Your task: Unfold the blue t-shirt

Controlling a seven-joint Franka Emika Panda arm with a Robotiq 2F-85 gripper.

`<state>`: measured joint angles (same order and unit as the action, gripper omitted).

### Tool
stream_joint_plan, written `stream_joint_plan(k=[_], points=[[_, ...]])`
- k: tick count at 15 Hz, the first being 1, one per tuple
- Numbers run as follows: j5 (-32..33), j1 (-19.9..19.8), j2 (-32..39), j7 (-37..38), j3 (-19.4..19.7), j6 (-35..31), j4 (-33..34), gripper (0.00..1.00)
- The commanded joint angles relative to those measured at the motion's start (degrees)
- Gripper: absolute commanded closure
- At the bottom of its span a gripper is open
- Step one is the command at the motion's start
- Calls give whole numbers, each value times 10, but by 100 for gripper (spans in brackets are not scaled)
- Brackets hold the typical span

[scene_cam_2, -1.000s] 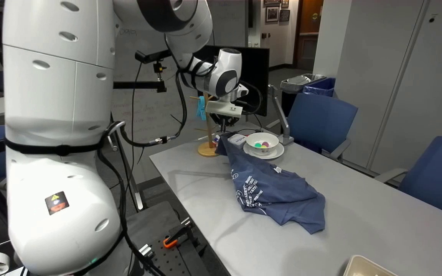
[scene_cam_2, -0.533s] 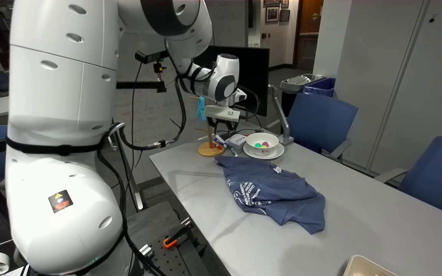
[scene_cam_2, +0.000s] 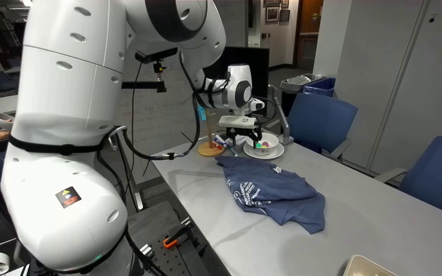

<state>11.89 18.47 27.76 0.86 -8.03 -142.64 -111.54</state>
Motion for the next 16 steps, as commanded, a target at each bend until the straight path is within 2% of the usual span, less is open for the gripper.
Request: stream_joint_plan(k=[1, 6, 9, 12, 14, 16], points=[[45, 24, 52, 73, 44, 53, 74, 0], [59, 23, 109, 112, 71, 100, 133, 0], [57, 15, 133, 114, 80, 107, 139, 1], [52, 9, 152, 109, 85, 104, 139, 7], [49, 5, 161, 103, 86, 95, 136, 16], [49, 2, 170, 101, 87, 88, 136, 36]])
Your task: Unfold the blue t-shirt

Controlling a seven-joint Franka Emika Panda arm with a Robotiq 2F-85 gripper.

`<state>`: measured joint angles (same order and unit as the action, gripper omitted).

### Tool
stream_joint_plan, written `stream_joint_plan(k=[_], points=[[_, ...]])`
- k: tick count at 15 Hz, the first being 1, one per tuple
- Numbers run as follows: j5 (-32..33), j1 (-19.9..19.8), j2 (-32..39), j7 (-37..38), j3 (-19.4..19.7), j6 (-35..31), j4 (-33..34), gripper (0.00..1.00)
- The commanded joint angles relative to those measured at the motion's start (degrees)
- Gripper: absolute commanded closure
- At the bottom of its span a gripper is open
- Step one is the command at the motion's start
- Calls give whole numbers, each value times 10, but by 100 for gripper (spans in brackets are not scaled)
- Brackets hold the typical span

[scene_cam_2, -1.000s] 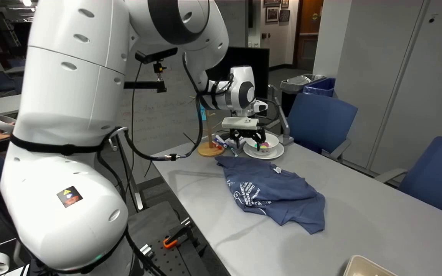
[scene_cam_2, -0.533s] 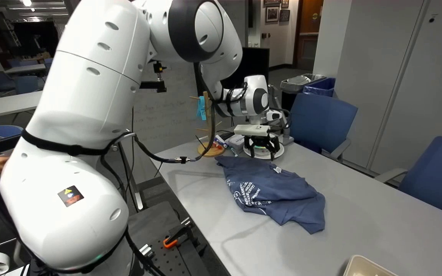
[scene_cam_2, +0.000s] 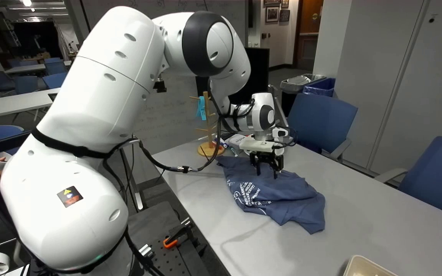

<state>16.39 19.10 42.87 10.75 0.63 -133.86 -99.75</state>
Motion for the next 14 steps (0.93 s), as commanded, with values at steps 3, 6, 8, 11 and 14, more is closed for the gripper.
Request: stream_joint_plan(k=[3, 6, 8, 11, 14], points=[[2, -7, 29, 2, 1, 1, 20, 58], [1, -10, 36, 1, 3, 3, 22, 66], [1, -11, 39, 1, 5, 4, 22, 76], [1, -13, 41, 2, 7, 3, 22, 99], [-1, -16, 41, 1, 8, 3, 24, 100]])
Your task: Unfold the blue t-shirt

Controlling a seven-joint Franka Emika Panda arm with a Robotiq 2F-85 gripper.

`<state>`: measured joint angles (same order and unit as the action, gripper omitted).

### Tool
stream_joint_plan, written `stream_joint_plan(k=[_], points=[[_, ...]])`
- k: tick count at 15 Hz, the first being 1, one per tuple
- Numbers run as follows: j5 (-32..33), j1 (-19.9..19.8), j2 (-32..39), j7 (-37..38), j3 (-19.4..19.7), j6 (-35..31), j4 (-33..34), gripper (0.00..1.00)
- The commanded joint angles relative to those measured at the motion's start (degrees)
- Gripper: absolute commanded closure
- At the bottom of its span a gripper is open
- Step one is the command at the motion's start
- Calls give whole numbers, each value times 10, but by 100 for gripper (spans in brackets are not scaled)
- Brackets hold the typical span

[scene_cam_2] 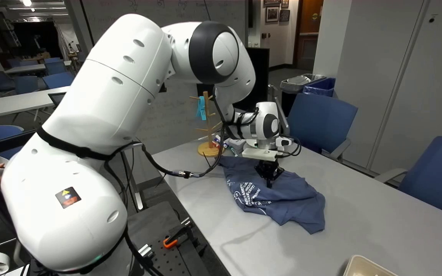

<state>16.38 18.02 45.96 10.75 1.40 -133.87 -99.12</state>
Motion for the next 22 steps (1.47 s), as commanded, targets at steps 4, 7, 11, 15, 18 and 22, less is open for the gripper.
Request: stream_joint_plan(k=[4, 7, 11, 15, 18, 22], points=[[3, -5, 7, 5, 4, 4, 18, 73], [-5, -6, -3, 5, -1, 7, 15, 50], [-7, -5, -3, 5, -8, 3, 17, 21], [-8, -4, 12, 5, -11, 3, 24, 10], [-8, -3, 23, 7, -10, 3, 29, 36], [-5, -1, 29, 10, -7, 1, 30, 68]])
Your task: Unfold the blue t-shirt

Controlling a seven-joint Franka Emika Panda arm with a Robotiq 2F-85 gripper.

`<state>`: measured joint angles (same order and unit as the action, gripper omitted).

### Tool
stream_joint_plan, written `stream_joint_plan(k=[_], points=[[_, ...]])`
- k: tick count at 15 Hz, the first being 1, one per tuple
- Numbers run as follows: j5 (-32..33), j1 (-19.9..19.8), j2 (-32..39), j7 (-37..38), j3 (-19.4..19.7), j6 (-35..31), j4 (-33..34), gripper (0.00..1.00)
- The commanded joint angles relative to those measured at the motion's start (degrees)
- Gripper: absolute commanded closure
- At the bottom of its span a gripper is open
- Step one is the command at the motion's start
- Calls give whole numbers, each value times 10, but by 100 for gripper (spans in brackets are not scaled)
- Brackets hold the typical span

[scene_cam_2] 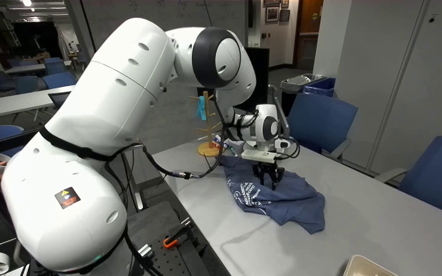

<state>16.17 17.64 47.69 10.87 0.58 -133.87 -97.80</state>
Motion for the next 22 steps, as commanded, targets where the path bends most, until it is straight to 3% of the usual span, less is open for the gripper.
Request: stream_joint_plan(k=[1, 4, 12, 19, 22], points=[[-3, 4, 11, 9, 1, 2, 17, 75], [-2, 5, 8, 11, 2, 1, 17, 99], [11, 11, -24, 21, 12, -2, -10, 98], [53, -1, -190, 1, 28, 26, -177, 98], [39, -22, -258, -26, 7, 71, -244, 98]])
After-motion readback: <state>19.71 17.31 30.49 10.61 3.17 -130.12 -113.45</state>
